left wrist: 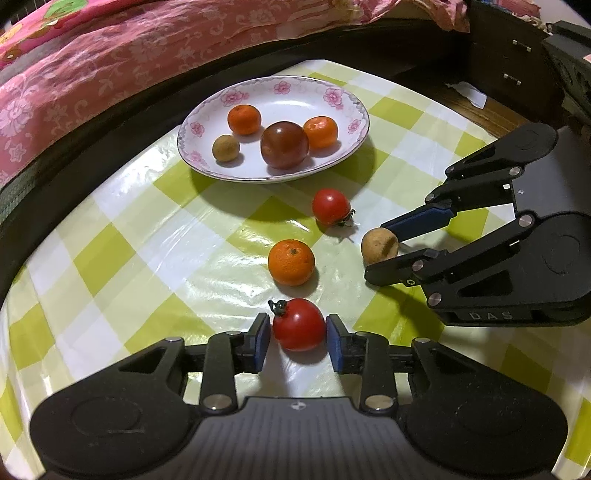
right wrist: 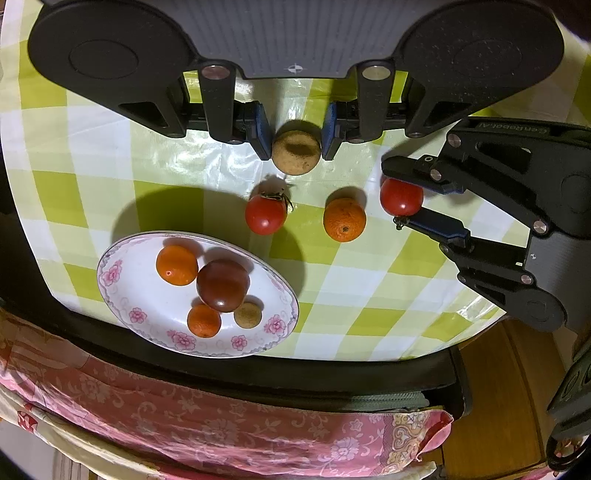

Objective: Organize fruits
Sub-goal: 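Close left tool on the cherry tomato while right tool grasps the brown kiwi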

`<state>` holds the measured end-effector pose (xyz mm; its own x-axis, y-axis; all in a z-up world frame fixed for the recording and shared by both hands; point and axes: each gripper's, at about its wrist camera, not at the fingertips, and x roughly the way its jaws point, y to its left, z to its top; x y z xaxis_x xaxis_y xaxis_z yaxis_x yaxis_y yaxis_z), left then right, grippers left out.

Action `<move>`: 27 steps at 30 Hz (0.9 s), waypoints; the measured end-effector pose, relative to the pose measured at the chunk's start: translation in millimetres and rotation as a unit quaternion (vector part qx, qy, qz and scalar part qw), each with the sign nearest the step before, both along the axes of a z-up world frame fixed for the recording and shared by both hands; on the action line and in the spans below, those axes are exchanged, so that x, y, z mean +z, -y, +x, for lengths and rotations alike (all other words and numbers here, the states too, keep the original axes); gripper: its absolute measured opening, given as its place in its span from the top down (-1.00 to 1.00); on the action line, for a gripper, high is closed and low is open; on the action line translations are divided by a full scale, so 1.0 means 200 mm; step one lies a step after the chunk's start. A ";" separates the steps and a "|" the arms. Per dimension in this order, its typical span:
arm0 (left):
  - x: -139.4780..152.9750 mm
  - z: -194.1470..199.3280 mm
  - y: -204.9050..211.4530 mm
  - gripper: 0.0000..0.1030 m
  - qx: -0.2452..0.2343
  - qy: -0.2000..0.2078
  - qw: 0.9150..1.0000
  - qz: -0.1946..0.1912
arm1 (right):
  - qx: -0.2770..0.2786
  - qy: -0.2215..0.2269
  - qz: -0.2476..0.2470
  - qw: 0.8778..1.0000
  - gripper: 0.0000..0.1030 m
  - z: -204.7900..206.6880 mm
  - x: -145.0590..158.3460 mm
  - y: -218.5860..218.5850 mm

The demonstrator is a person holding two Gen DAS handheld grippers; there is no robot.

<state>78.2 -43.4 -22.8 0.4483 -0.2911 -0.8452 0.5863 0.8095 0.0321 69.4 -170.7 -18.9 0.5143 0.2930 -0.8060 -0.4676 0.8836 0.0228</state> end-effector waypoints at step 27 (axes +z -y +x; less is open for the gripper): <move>0.01 0.01 0.06 0.26 0.005 -0.005 1.000 0.027 | -0.001 -0.007 -0.029 1.000 0.53 0.02 0.01 -0.02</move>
<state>80.0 -55.5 -19.9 0.4426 -0.2408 -0.8638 0.5785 0.8127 0.0699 72.7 -166.4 -17.6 0.5044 0.2446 -0.8281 -0.4651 0.8850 -0.0219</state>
